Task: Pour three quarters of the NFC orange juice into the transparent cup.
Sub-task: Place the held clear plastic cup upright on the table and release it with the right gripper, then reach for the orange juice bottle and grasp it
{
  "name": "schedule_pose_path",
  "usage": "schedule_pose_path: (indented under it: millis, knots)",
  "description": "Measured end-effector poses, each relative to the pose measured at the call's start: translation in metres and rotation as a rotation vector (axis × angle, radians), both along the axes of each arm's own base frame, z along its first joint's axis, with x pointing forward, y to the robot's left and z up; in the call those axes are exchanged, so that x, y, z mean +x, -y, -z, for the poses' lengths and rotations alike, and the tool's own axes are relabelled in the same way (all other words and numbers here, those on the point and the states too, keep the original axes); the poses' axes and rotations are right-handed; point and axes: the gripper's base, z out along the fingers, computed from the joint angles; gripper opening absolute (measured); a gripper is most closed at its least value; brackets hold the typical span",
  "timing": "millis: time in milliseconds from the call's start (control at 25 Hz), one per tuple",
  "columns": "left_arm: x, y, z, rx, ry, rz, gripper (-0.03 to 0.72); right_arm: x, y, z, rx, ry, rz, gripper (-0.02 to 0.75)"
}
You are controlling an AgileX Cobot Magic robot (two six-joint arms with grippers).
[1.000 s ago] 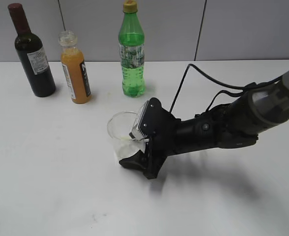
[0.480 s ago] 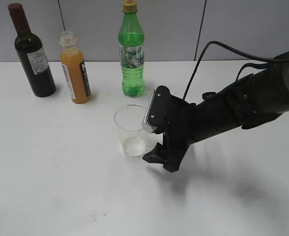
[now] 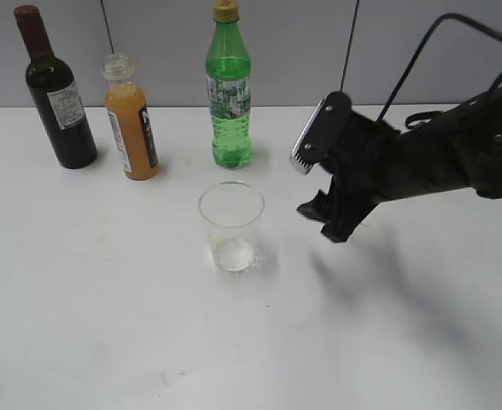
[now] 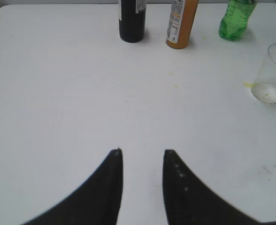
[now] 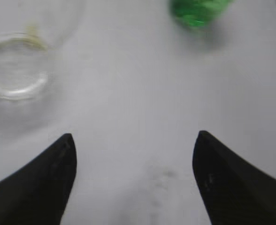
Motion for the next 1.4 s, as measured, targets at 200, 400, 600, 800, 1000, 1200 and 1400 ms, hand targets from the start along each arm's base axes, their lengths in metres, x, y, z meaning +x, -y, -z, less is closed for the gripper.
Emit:
schedule_pose_path:
  millis: [200,400,600,800,1000,1200,1400]
  knots:
    - [0.000,0.000,0.000,0.000,0.000,0.000,0.239,0.016,0.032,-0.036,-0.125,0.262,0.312,0.592]
    - [0.000,0.000,0.000,0.000,0.000,0.000,0.239,0.025,0.068,-0.061,-0.161,0.335,0.793,0.557]
    - [0.000,0.000,0.000,0.000,0.000,0.000,0.239,0.040,0.099,-0.081,-0.104,0.151,1.037,0.515]
    - [0.000,0.000,0.000,0.000,0.000,0.000,0.239,0.062,0.147,-0.124,0.102,-0.094,1.203,0.507]
    - [0.000,0.000,0.000,0.000,0.000,0.000,0.239,0.068,0.187,-0.166,0.172,-0.345,1.249,0.507]
    - [0.000,0.000,0.000,0.000,0.000,0.000,0.239,0.062,0.191,-0.187,0.164,-0.392,1.234,0.506]
    - [0.000,0.000,0.000,0.000,0.000,0.000,0.239,0.032,0.188,-0.201,0.192,-0.386,1.226,0.506]
